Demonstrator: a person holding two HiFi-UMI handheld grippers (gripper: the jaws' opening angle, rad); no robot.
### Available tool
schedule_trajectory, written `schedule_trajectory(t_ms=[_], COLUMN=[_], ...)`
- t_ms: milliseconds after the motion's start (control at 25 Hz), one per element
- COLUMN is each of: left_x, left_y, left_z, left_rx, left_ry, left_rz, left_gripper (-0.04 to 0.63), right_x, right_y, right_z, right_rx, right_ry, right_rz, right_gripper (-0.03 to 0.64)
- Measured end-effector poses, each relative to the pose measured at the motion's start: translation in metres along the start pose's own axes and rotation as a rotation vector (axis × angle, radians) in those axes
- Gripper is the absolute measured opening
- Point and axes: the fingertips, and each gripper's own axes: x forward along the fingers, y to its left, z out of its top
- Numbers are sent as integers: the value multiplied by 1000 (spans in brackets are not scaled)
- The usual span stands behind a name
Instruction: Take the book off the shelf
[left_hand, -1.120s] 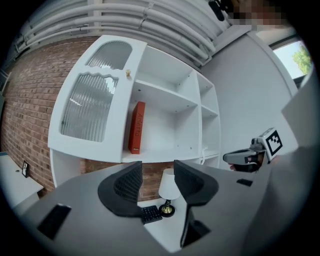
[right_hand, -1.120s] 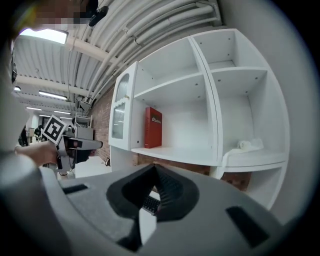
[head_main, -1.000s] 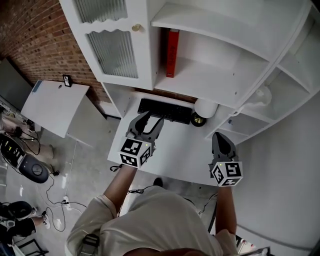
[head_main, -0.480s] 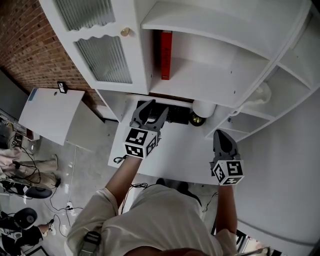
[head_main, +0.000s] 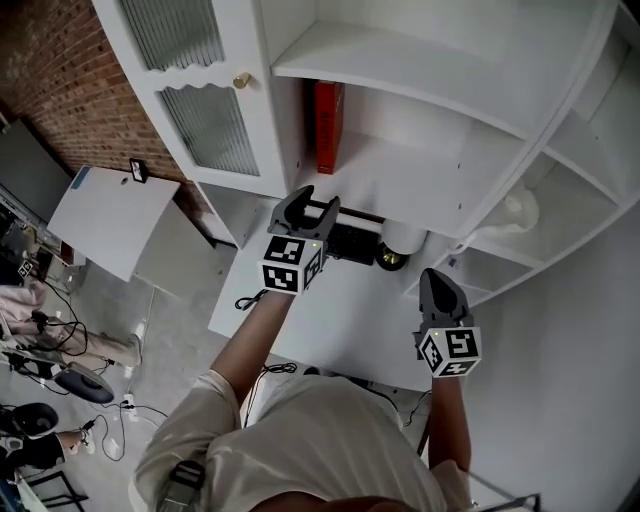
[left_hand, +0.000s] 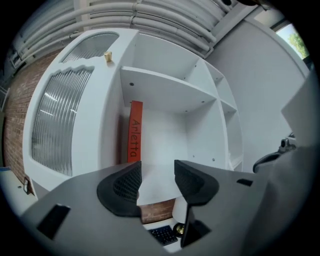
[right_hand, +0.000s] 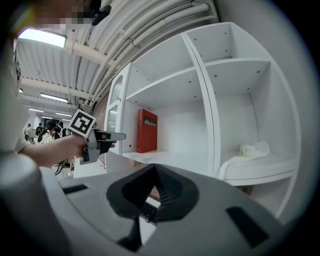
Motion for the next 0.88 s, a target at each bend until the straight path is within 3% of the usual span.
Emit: schedule_trajectory(t_ms=[360,880], left_x=[38,87], left_y=[21,53], left_z=[8,18], left_rx=[18,0], left_ry=[32,85], left_rz=[177,315], left_gripper=[195,202], right_x=[6,0], right_y=[-21,-43], right_z=[-1,0], right_rx=[2,15], right_ry=[-11,-31], right_rz=[82,108], right_gripper=[3,2])
